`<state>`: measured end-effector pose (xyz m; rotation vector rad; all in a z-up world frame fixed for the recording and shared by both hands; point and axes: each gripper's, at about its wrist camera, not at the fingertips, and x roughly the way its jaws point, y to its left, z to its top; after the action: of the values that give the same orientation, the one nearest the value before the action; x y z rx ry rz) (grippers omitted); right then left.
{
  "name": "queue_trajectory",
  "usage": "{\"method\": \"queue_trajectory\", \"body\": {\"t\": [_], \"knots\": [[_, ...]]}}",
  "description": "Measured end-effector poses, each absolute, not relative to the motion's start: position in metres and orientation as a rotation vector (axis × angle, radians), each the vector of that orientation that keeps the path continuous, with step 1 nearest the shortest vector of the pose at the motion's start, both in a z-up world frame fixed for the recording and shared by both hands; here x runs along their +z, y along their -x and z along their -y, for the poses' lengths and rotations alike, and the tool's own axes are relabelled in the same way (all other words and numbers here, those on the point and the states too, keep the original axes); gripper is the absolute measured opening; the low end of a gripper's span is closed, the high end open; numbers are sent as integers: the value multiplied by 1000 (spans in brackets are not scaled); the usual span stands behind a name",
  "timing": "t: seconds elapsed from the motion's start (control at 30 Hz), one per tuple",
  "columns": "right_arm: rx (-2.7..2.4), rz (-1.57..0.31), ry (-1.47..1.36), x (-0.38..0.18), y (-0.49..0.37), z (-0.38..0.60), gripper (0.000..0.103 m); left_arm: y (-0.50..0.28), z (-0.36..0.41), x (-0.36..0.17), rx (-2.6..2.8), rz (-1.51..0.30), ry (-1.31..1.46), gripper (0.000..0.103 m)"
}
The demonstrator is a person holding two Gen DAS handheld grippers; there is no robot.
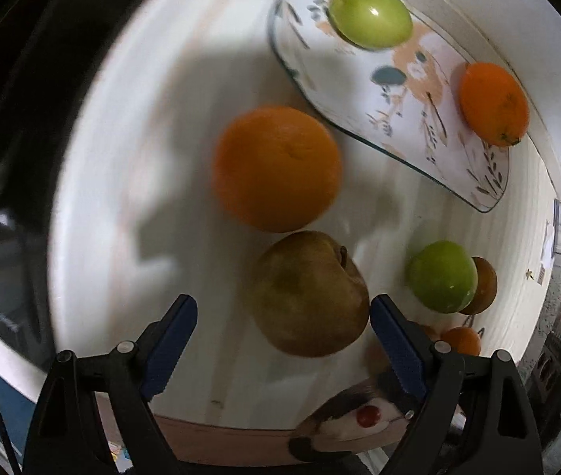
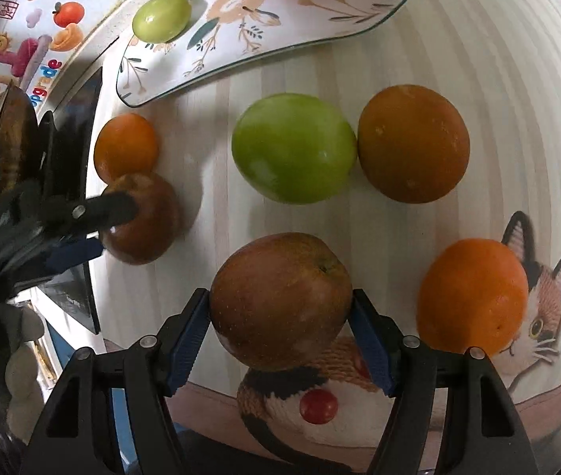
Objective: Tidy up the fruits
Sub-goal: 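Grasp a brown pear with the left gripper while the right gripper grasps a red apple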
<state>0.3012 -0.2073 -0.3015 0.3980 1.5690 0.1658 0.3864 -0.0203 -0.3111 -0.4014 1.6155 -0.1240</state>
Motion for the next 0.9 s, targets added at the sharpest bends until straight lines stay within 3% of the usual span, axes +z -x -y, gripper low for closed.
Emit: {"method": "queue_trajectory", "body": {"t": [0.1,0.17,0.2,0.5,0.9], "knots": [[157,-1564,-408,-302,-303,210,73,-390,34,-316,-160,-1608,370,83],[155,-1565,-417,-301,-305,212,73,-391,41,-316,-186,-1594,387,67],[156,-1566,-419,-300,-306,212,73,-392,46,-314,-196,-1584,378,65],[177,-1597,-362,-292,-302,209,72,-366,55,-308,-167,-1550,184,64],[217,-1613,-303,-293,-301,197,73,-317,28,-325,-120,-1558,211,64]]}}
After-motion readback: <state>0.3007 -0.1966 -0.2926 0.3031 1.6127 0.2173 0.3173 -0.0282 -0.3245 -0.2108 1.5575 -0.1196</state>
